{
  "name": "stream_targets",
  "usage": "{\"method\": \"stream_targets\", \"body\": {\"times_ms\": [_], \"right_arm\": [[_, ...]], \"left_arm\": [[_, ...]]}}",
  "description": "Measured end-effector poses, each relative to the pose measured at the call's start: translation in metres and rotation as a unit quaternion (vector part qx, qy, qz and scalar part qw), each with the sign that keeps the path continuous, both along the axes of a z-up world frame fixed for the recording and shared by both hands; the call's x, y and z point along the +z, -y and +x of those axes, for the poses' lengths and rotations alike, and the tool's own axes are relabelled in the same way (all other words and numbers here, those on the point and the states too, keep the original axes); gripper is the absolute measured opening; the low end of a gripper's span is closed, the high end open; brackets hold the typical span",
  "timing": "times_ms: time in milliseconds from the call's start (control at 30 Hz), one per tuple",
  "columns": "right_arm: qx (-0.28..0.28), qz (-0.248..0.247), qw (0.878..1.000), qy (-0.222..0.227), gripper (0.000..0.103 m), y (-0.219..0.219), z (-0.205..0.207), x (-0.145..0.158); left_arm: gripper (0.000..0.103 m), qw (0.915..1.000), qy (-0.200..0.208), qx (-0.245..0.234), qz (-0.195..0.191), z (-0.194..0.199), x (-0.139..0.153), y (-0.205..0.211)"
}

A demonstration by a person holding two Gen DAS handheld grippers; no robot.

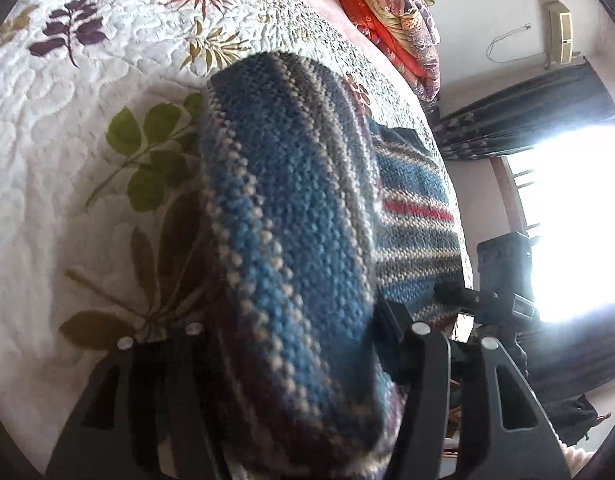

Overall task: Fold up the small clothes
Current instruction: 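Lower the bundle onto the quilt and open both tools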

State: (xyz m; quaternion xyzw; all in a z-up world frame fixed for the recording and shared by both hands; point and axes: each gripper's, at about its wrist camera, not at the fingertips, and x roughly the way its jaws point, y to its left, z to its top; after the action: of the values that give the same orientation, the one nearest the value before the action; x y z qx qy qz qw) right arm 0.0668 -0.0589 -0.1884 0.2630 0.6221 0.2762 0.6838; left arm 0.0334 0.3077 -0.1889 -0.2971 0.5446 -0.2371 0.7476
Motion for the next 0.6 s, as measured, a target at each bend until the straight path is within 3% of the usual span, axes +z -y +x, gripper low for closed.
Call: {"method": "stream_targets", "body": {"times_ms": [233, 467, 600], "right_arm": [[0.021, -0.02, 1.0, 0.001, 0.086, 0.007, -0.028, 0.012], [0.019, -0.012, 1.0, -0.012, 0.085, 0.011, -0.049, 0.003], [0.028, -0.026, 0.999, -0.003, 0.074, 0.005, -0.059, 0.006]], "left_arm": [[0.053, 0.9997, 0.021, 0.006, 0.012, -0.031, 0.031, -0.011], [0.055, 0.9988, 0.039, 0.024, 0.018, -0.061, 0.052, -0.006], [0.056, 0.997, 0.046, 0.016, 0.06, -0.072, 0.059, 0.006]]}}
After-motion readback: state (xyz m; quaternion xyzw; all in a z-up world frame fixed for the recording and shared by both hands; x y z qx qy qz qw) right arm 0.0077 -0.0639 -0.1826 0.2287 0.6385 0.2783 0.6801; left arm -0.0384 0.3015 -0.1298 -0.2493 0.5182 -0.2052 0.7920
